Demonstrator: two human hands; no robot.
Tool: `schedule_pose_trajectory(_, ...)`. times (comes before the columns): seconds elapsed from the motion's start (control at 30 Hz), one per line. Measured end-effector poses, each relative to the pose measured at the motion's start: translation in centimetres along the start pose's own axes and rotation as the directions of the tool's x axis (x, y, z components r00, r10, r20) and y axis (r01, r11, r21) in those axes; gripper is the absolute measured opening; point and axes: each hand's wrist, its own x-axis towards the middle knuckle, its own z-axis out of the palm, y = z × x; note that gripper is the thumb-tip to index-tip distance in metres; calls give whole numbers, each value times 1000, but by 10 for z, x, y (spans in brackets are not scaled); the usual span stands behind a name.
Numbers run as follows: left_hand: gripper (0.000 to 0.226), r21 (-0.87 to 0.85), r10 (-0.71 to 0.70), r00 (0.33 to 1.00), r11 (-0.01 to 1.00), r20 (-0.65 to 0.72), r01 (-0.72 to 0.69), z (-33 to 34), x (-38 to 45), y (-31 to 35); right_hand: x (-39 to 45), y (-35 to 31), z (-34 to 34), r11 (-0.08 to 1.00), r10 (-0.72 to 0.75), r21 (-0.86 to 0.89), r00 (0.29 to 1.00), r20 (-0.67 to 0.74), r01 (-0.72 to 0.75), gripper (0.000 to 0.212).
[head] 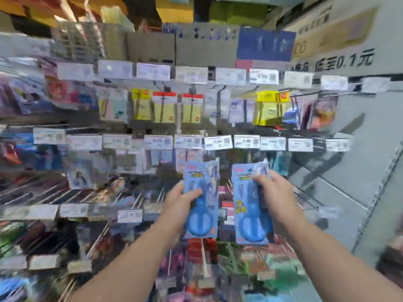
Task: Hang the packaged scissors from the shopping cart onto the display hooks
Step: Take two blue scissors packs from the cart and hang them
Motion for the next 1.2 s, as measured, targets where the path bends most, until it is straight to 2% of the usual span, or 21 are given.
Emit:
schedule_pose_trajectory(0.17,24,44,-13,999,999,35,11,72,24,-34,39,37,-73,999,36,-26,998,-57,-38,30)
schedule_pose_trajectory(0.37,24,72,-50,993,997,104,42,128,58,-58,79,62,-111,993,120,13,989,-92,-119,29)
schedule_pose_trajectory(0.47,25,75,-50,989,996,142,39,143,81,-67,99,69,-119,992,126,35,986,-104,-123,13)
schedule_pose_trajectory(0.53,25,68,-65,979,996,195,52,151,94,-69,113,73,-125,991,130,40,985,-117,-126,24)
schedule_pose_trajectory(0.63,25,86,-65,973,995,223,47,159,111,-73,133,77,-129,992,122,8,985,-126,-122,28)
schedule_pose_trajectory(0.83,23,101,-97,966,992,241,75,181,140,-86,161,82,-128,991,137,26,982,-131,-135,17)
schedule_pose_trajectory(0.93,24,99,-109,962,991,252,86,198,151,-95,174,91,-138,983,174,86,977,-126,-164,28)
schedule_pose_trajectory(1.07,23,94,-117,956,991,269,95,227,162,-110,192,102,-159,981,161,131,979,-124,-144,21)
schedule_pose_trajectory(1.2,21,80,-100,949,994,300,80,270,170,-125,208,108,-197,969,183,186,977,-109,-161,27)
